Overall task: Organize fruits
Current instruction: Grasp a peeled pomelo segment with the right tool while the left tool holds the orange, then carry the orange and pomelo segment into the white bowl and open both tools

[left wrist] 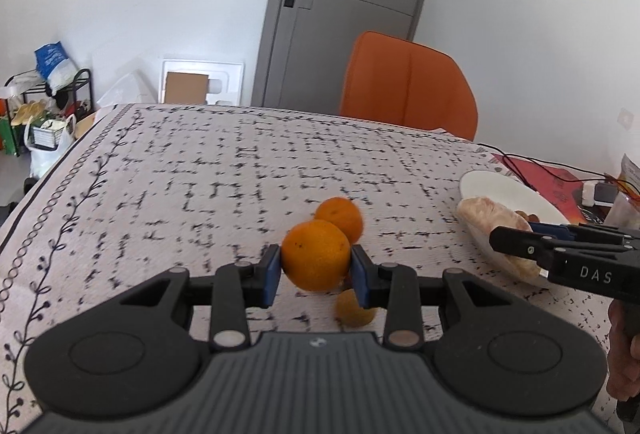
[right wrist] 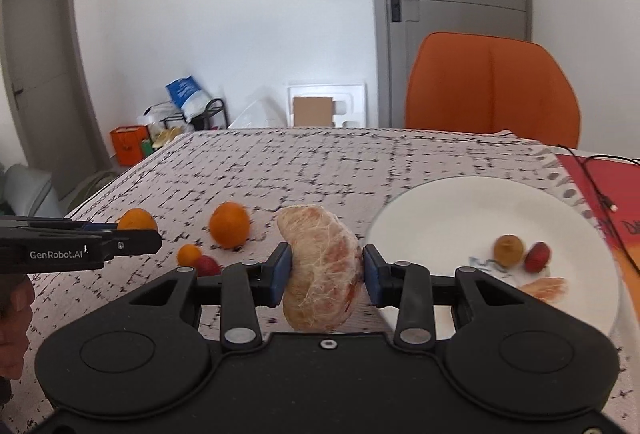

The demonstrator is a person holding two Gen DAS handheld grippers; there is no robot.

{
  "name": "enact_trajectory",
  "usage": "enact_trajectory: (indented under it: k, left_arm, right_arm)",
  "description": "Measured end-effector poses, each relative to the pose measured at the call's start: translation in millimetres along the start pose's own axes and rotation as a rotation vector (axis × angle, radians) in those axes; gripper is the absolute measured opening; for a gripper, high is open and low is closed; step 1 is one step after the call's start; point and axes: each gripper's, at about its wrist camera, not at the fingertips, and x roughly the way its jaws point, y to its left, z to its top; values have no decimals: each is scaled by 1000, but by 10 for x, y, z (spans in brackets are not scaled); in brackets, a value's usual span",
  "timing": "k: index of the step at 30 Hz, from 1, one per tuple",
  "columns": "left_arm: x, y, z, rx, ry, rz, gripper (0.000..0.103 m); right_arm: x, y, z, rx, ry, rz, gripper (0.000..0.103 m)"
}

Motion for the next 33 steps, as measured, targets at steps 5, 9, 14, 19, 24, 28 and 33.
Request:
enact_trajectory:
  k: [5,9,14,19,24,28,33]
  left_arm:
    - [45,-138,33,33,4,-30,35]
    - [91,-241,55,50,7,-51,35]
    - [134,-379,78,72,8,-81,35]
    - [194,-491,94,94,15,-106,35]
    - [252,-597,116,108,17,-124,35]
    - [302,-676,136,120,17,-138,35]
    - [386,-795,154,139,22,-153,35]
  right_arm:
    - [-64,-144,-47,31,-12,-36,37]
    - [-117,-298,-99,58,-15,-71,37]
    - [-167,-506,-160,98,-17,-122,37]
    - [-190,-659,-218,127,-17,-160,37]
    - [-205,-764,-232,143,-22,-181,37]
    - [-165,-835,-200,141,-26,-192,37]
    - [-108,-898,-142,138,-35,-197,38]
